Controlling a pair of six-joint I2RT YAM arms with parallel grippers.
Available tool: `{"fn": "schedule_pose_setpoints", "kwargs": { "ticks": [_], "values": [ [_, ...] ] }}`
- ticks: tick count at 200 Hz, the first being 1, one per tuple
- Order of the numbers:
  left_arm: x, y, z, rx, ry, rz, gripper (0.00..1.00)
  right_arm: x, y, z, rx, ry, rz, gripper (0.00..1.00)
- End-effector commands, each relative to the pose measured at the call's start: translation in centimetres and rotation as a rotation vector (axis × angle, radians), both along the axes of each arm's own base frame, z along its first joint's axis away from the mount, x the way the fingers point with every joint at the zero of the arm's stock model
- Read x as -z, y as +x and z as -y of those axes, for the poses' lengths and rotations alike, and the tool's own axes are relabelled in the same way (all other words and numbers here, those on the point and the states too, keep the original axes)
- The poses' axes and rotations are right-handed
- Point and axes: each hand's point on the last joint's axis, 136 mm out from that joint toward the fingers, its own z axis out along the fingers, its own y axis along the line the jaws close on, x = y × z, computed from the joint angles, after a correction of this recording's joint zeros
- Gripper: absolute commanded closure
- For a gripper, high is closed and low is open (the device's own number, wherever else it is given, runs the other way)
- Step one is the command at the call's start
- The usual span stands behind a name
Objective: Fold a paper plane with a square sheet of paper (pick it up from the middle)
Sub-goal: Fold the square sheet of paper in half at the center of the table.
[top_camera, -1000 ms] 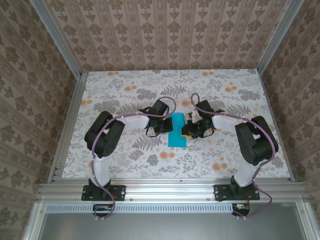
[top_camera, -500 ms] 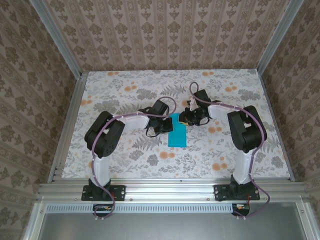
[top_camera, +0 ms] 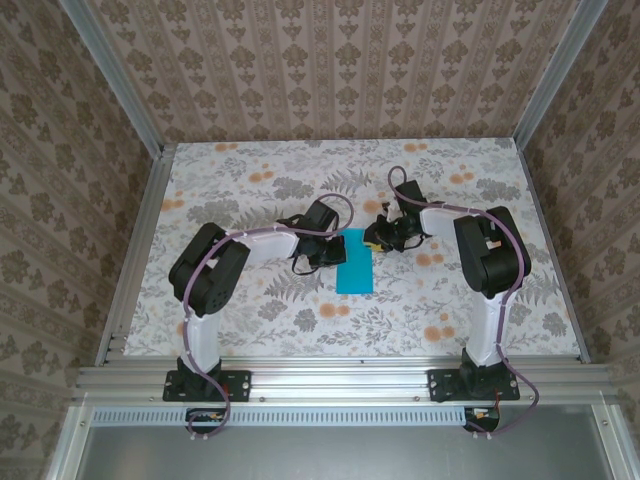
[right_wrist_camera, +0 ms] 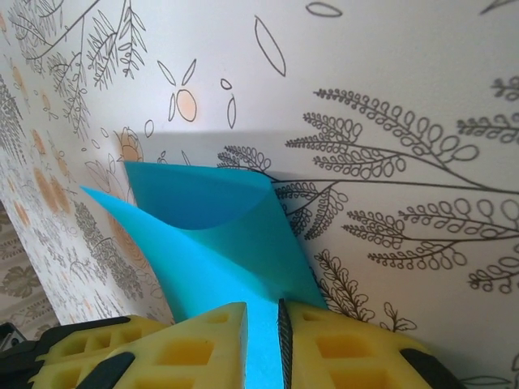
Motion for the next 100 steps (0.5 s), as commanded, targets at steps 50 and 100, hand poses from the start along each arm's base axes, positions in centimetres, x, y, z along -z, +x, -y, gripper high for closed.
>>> {"fn": "schedule_pose_setpoints", "kwargs": {
  "ticks": [50,100],
  "values": [
    [5.3,-4.8,-3.9,0.041,0.213,-0.148,0.96,-1.0,3.0,-0.4,0.022,0.014,0.029,0.79],
    [5.0,-4.7,-4.0,0.039,0.212,-0.139,0.96,2.0,3.2,1.3,0.05,-0.087,-0.021,0.8]
  ]
}}
